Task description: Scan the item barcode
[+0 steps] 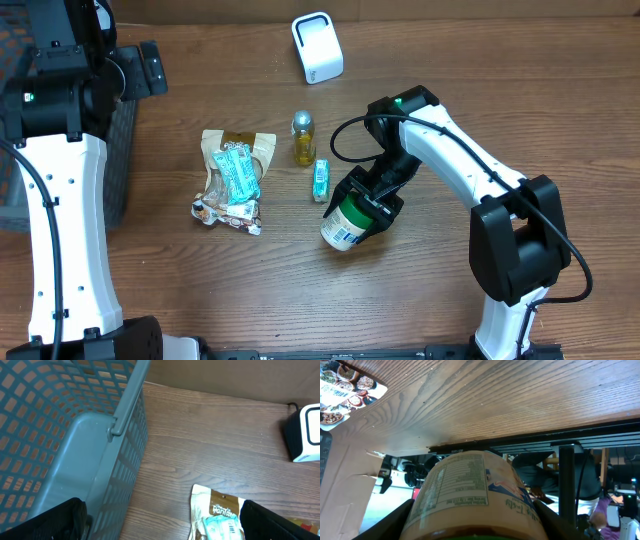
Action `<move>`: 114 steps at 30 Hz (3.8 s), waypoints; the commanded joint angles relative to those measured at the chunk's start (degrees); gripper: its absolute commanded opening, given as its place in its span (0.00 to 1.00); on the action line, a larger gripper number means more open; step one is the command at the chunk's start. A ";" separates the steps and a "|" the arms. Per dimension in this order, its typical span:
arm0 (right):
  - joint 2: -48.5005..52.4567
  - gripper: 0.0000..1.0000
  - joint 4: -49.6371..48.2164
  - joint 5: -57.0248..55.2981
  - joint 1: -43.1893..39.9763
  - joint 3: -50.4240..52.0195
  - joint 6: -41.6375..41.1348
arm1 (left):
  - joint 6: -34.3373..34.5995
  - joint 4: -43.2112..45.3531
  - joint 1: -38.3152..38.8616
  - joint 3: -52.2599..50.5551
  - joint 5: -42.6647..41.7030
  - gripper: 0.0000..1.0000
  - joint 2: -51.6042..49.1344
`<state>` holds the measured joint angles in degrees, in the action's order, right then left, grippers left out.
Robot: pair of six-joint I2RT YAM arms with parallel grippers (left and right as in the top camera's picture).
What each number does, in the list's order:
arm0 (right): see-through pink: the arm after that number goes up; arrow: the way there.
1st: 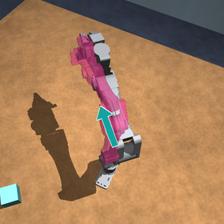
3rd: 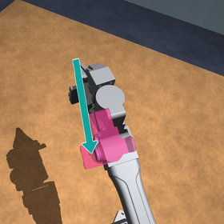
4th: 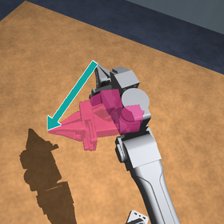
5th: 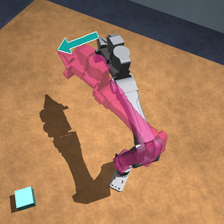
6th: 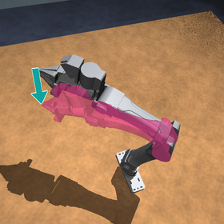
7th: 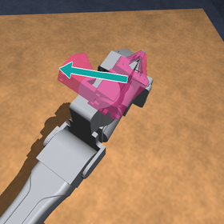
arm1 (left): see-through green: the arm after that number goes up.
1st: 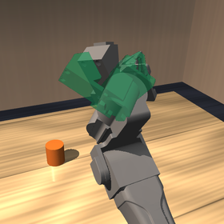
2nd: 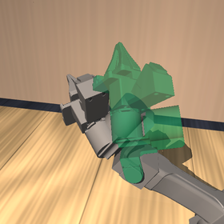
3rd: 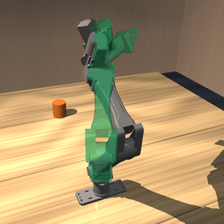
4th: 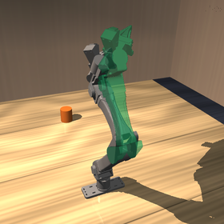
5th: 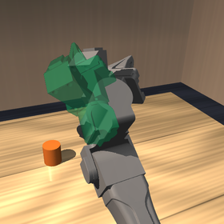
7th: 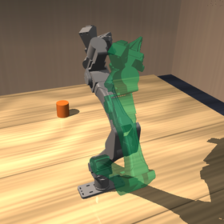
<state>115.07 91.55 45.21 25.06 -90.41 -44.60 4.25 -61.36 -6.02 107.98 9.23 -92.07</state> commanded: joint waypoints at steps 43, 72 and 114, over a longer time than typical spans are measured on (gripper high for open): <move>0.02 0.52 0.33 6.12 -0.02 -1.33 0.04 | -0.87 0.02 0.04 0.00 -0.09 0.99 -0.20; 0.02 0.28 -19.50 -62.55 -0.07 -4.66 11.52 | -0.87 0.04 0.04 0.00 -0.09 1.00 -0.20; 24.70 0.13 -75.91 -56.50 -2.58 -36.28 31.39 | -0.87 0.02 0.04 0.00 -0.07 0.99 -0.20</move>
<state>139.68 18.68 -13.65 22.48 -126.13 -13.47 4.25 -61.36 -6.02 107.98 9.21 -92.07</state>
